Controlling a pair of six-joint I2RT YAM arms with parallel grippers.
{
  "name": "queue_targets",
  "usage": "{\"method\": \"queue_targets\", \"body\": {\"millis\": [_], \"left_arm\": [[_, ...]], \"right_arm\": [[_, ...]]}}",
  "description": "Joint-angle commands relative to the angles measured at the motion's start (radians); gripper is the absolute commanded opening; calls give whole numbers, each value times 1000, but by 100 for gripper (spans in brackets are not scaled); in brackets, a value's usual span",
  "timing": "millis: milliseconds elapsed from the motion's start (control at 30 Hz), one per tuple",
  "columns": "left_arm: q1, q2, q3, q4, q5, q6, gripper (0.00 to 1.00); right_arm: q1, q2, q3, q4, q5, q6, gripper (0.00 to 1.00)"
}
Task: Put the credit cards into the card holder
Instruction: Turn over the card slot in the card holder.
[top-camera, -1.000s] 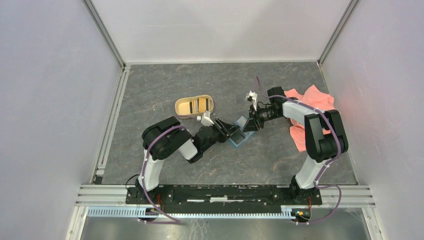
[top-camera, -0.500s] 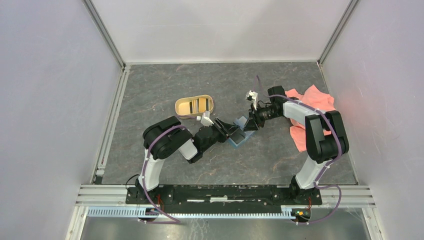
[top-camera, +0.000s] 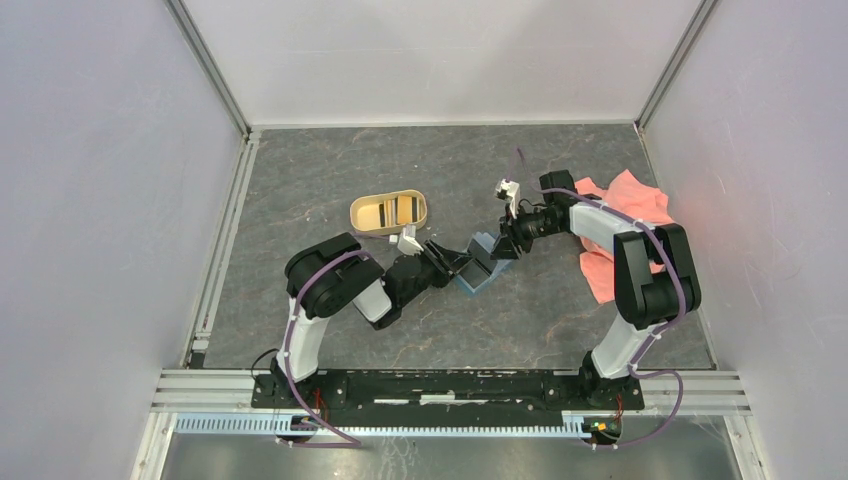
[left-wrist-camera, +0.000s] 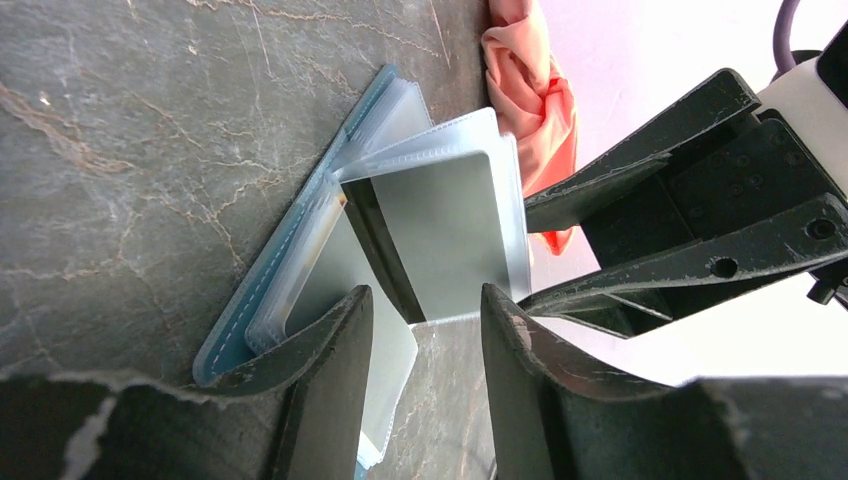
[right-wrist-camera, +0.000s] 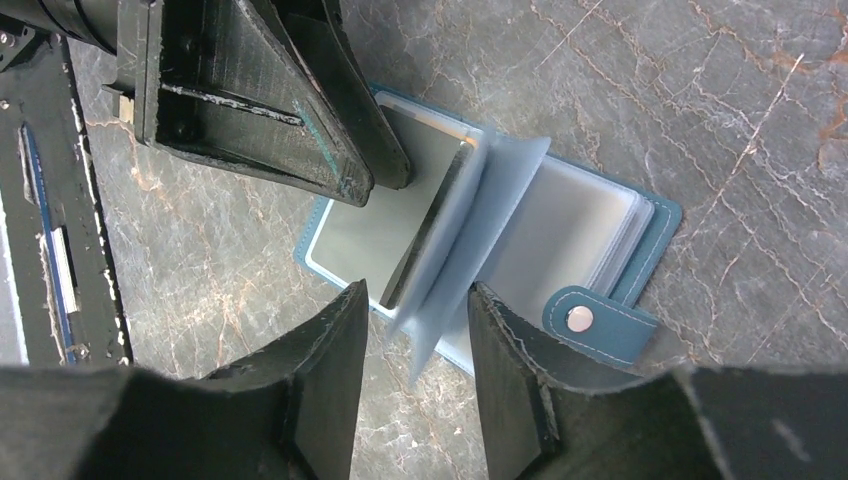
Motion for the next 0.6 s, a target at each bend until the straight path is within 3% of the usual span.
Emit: {"method": "queue_targets", "body": {"millis": [0,567], "left_arm": [[6,5,-16,89,12,-2,52],[17,-15,57,53,29,57,66]], "right_arm": [[0,-24,-1,10,-21,-6,45],[45,-34,6,-35,-70,-77,44]]}}
